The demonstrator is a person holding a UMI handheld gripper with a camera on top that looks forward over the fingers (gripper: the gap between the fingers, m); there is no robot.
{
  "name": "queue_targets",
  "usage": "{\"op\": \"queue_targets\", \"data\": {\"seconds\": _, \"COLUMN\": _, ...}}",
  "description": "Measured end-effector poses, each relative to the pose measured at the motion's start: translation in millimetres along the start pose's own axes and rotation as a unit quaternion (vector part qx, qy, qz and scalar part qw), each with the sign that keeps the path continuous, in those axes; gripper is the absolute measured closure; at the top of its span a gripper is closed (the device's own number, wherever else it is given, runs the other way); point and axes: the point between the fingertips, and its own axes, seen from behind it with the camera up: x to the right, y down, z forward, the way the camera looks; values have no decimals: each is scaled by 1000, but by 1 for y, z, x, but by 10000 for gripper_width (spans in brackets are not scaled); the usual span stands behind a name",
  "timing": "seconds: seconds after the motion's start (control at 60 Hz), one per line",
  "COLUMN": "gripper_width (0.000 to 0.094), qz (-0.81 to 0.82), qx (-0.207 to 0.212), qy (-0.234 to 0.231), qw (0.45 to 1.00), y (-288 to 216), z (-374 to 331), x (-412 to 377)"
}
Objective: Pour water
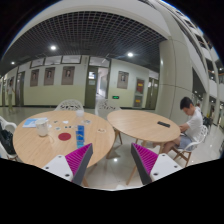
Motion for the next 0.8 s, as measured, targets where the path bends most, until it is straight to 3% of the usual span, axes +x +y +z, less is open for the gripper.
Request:
{"op": "queue_targets", "data": {"seconds": 0.283, "gripper_width": 107, "qz": 2, "qx": 11, "qy": -94, "qw": 995, "y": 4, "z": 29, "x": -98}}
{"op": "queue_targets", "data": {"seconds": 0.4, "gripper_width": 109, "qz": 3, "qx": 32, "qy": -129, "qw": 991, "y": 3, "z": 76, "x": -146}}
{"op": "queue_targets", "data": {"seconds": 0.617, "gripper_width": 108, "qz": -4, "qx": 46, "qy": -94, "qw": 994, "y": 7, "z": 177, "x": -152}}
{"op": "queue_targets", "data": {"seconds": 0.733, "gripper_width": 104, "qz": 52, "qx": 43, "qy": -103, "qw": 992, "y": 11, "z": 222, "x": -157}}
{"op": "queue_targets", "data": {"seconds": 0.783, "gripper_width": 119, "qz": 65, "qx": 50, "qy": -107, "qw": 991, "y": 11, "z": 237, "x": -162}}
{"op": "queue_targets", "data": {"seconds": 0.8, "gripper_width": 208, "qz": 66, "qx": 50, "qy": -109, "qw": 991, "y": 11, "z": 240, "x": -164}}
